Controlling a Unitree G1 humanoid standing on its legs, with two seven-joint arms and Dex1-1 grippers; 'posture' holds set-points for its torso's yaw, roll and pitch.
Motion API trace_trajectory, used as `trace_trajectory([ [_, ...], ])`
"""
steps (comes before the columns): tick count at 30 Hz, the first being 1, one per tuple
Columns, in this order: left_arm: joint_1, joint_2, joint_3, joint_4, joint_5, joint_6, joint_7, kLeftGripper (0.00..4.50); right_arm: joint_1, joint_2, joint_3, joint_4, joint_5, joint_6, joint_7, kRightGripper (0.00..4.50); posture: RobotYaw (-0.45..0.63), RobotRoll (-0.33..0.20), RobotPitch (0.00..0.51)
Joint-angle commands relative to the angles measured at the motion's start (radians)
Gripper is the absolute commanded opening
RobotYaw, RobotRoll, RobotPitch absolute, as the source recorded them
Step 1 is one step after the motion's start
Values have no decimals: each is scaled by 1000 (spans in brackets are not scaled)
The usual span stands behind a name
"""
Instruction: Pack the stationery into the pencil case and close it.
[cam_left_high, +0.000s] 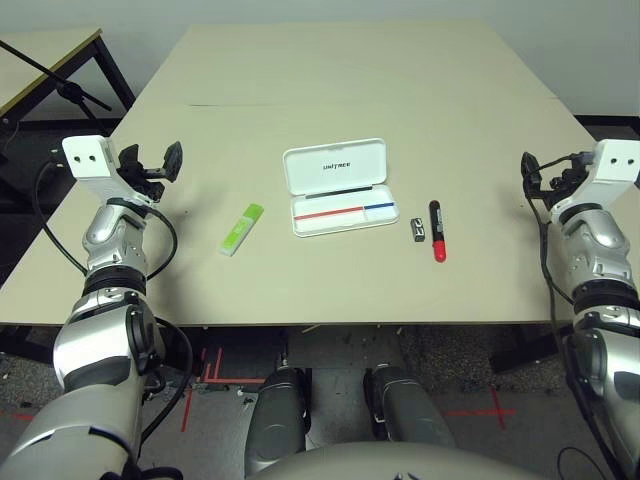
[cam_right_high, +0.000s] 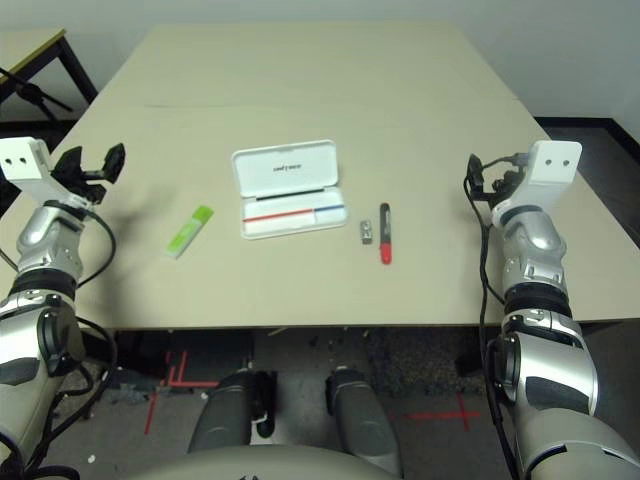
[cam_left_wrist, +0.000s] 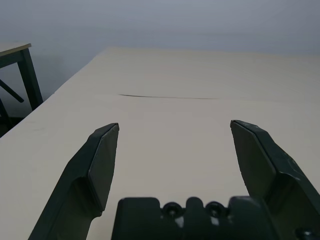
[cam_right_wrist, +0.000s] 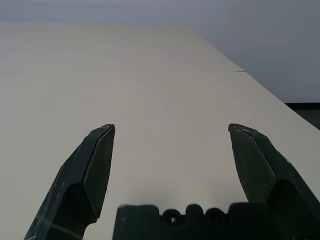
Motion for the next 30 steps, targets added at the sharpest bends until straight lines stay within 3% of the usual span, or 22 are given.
trace_trajectory([
  [1,0,-4,7,0,-5,-8,2,4492,-12,-2,7,21,-5,-11,4,4500,-130,0,75],
  [12,21,-14,7,-42,-16,-1,-20,4492,-12,3,17,13,-2,4,48,4500,-116,0,95],
  [17,53,-17,-7,-112,-27,30,-76,4492,0,-20,58,-56,19,107,218,4500,-81,0,103],
  [23,106,-36,-37,-258,-41,118,-162,4492,68,-97,133,-244,68,307,547,4500,-62,0,97],
  [30,178,-60,-112,-464,-48,238,-255,4492,137,-180,208,-377,80,422,774,4500,-53,0,88],
])
